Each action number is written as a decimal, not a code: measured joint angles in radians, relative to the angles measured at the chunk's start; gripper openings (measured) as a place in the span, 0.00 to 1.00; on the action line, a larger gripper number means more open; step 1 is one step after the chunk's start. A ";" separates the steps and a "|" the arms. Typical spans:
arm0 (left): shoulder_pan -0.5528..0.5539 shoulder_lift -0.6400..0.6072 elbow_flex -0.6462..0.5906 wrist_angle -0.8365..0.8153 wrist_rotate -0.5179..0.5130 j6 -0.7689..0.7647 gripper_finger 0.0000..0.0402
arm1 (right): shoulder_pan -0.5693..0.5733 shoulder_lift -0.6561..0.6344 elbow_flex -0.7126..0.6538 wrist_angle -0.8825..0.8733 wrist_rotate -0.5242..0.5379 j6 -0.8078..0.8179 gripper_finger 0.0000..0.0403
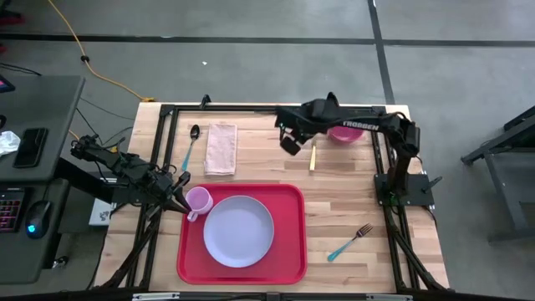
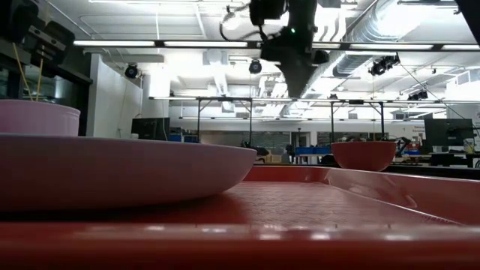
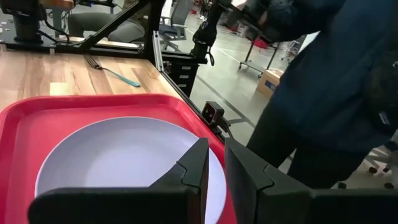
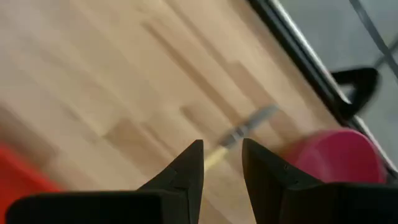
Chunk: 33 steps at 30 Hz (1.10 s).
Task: Set up tray
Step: Put the red bowl on the blue plate on the orange serving tray
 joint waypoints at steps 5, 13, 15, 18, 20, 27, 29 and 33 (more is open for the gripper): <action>0.000 0.000 0.000 0.016 -0.008 0.000 0.21 | -0.119 0.000 0.000 -0.066 -0.013 -0.028 0.22; 0.000 0.000 0.000 0.052 -0.026 0.000 0.21 | -0.292 0.000 0.000 -0.098 -0.012 -0.129 0.22; 0.000 0.000 0.000 0.051 -0.044 0.000 0.21 | -0.330 0.000 0.000 -0.112 -0.012 -0.148 0.22; 0.000 0.000 0.000 0.050 -0.075 0.000 0.21 | -0.385 0.000 0.000 -0.122 -0.012 -0.171 0.22; 0.000 0.000 0.000 0.050 -0.087 0.000 0.21 | -0.421 0.000 0.000 -0.136 -0.013 -0.190 0.22; 0.000 0.000 0.000 0.050 -0.129 0.000 0.21 | -0.535 0.000 0.000 -0.145 -0.014 -0.262 0.22; 0.000 0.000 0.000 0.050 -0.138 0.000 0.21 | -0.561 0.000 0.000 -0.149 -0.014 -0.280 0.22; 0.000 0.000 0.000 0.049 -0.140 0.000 0.21 | -0.605 0.000 0.000 -0.169 -0.045 -0.315 0.22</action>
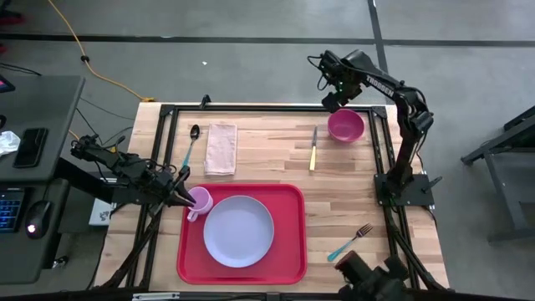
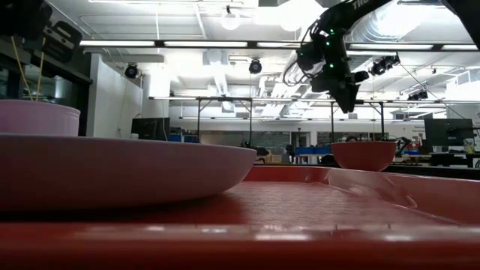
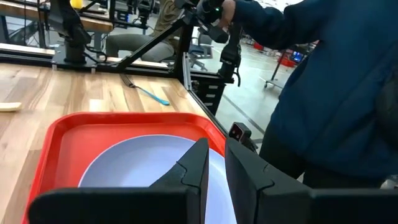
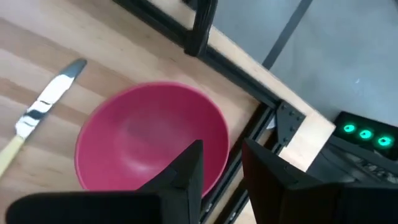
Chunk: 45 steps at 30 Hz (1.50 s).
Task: Set up tray
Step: Put the red bowl on the blue plate on the orange serving tray
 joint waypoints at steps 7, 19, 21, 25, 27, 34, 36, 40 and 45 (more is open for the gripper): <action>0.000 0.000 0.000 0.000 -0.019 0.000 0.21 | -0.048 0.000 0.000 -0.004 -0.041 0.001 0.22; 0.000 0.000 0.000 -0.006 -0.019 0.000 0.21 | -0.070 0.001 0.000 0.019 -0.134 0.008 0.22; 0.000 0.000 0.000 -0.007 -0.019 0.000 0.21 | -0.070 0.003 0.000 0.028 -0.152 0.007 0.22; 0.000 0.000 0.000 -0.009 -0.019 0.007 0.21 | -0.070 0.024 0.000 0.035 -0.161 0.006 0.22; 0.000 0.000 0.000 -0.009 -0.019 0.010 0.21 | -0.070 0.041 0.000 0.037 -0.158 0.001 0.22; 0.000 0.000 0.000 -0.008 -0.019 0.010 0.21 | -0.076 0.078 0.000 0.060 -0.139 -0.060 0.22; 0.000 0.000 0.000 -0.007 -0.019 0.008 0.21 | -0.077 0.089 0.000 0.060 -0.142 -0.070 0.22; 0.000 0.000 0.000 -0.006 -0.019 0.008 0.21 | -0.077 0.102 0.000 0.059 -0.143 -0.090 0.22; 0.000 0.000 0.000 -0.006 -0.019 0.008 0.21 | -0.076 0.105 -0.002 0.058 -0.144 -0.113 0.22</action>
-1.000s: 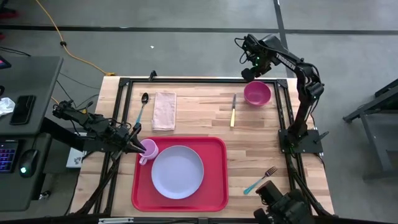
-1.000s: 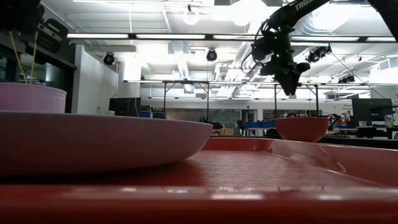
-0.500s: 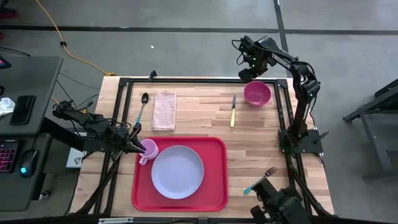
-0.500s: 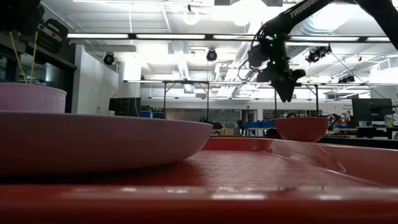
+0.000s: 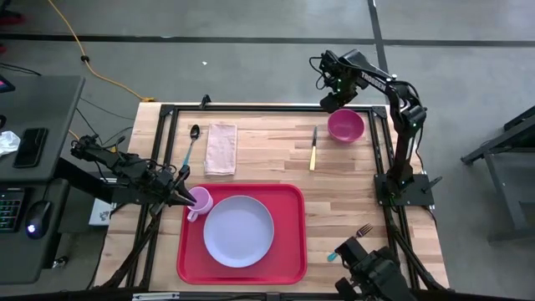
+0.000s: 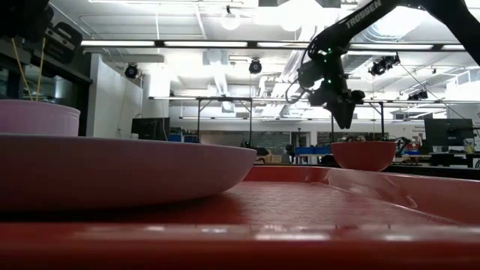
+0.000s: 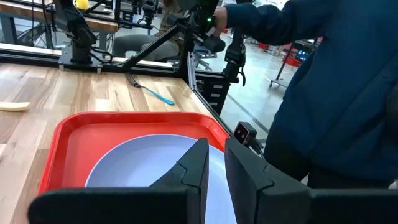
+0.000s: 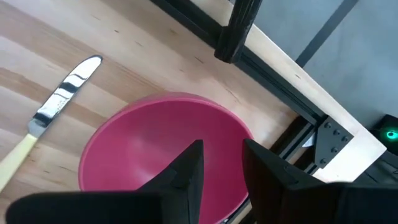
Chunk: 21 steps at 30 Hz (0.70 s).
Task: Set up tray
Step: Put the red bowl on the blue plate on the orange serving tray
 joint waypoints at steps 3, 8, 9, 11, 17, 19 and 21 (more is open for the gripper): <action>0.000 0.000 0.000 0.000 0.000 0.000 0.21 | 0.001 0.000 -0.013 0.007 -0.005 -0.014 0.22; 0.000 0.000 0.000 -0.001 0.000 0.000 0.21 | 0.007 -0.001 -0.128 0.022 -0.024 -0.017 0.22; 0.000 0.000 0.000 -0.001 -0.002 0.000 0.21 | 0.008 -0.001 -0.151 0.023 -0.023 -0.016 0.22; 0.000 0.000 0.000 -0.001 -0.007 0.000 0.21 | 0.008 -0.001 -0.196 0.026 -0.018 -0.015 0.22; 0.000 0.000 0.000 -0.001 -0.028 0.002 0.21 | 0.008 -0.002 -0.292 0.036 -0.004 -0.007 0.22; 0.000 0.000 0.000 -0.001 -0.034 0.003 0.21 | 0.008 -0.002 -0.304 0.034 -0.007 0.006 0.22; 0.000 0.000 0.000 -0.001 -0.035 0.003 0.21 | 0.007 -0.002 -0.309 0.033 -0.012 0.008 0.22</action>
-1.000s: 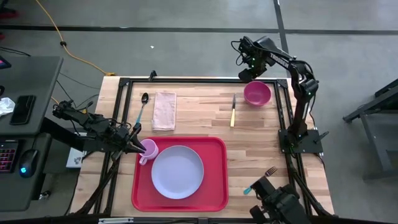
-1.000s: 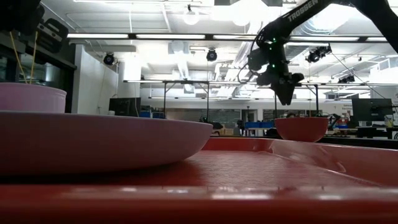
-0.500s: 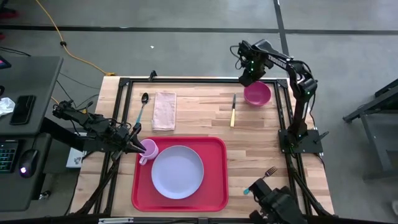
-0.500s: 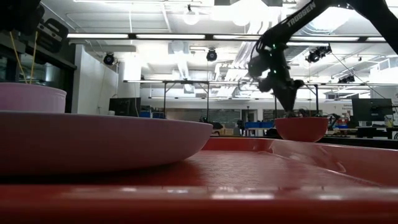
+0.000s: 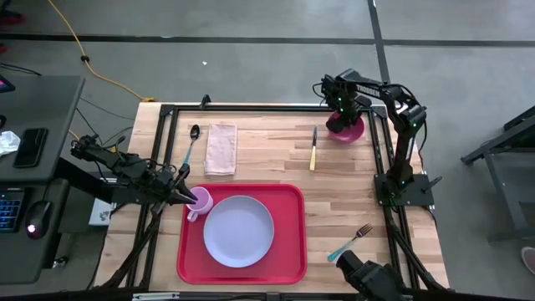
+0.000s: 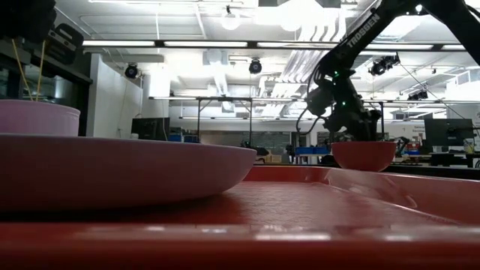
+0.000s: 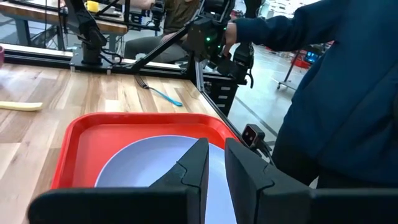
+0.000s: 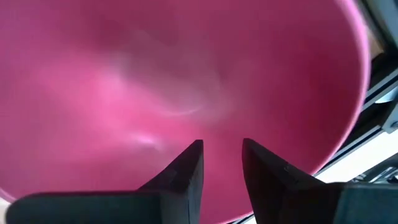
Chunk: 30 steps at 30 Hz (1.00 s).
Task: Set up tray
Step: Put the red bowl on the blue plate on the orange serving tray
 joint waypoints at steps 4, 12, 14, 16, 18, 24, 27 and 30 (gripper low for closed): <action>0.000 0.000 0.000 0.000 0.000 0.000 0.21 | 0.000 0.000 0.024 -0.008 -0.001 0.001 0.22; 0.000 0.000 0.000 -0.001 0.000 0.000 0.21 | 0.000 -0.002 0.133 -0.080 0.031 0.008 0.22; 0.000 0.000 0.000 -0.001 0.000 0.000 0.21 | 0.000 -0.002 0.148 -0.090 0.056 0.010 0.22; 0.000 0.000 0.000 -0.002 0.000 0.000 0.21 | 0.000 -0.002 0.148 -0.093 0.086 0.027 0.22; 0.000 0.000 0.000 -0.006 0.001 0.000 0.21 | -0.007 -0.002 0.143 -0.093 0.110 0.030 0.22; 0.000 0.000 0.000 -0.015 0.001 0.000 0.21 | -0.042 -0.002 0.124 -0.086 0.110 0.026 0.22; 0.000 0.000 0.000 -0.023 0.002 0.000 0.21 | -0.062 -0.002 0.124 -0.083 0.119 0.040 0.22; 0.000 0.000 0.000 -0.025 0.003 0.000 0.21 | -0.084 -0.002 0.124 -0.081 0.091 0.049 0.22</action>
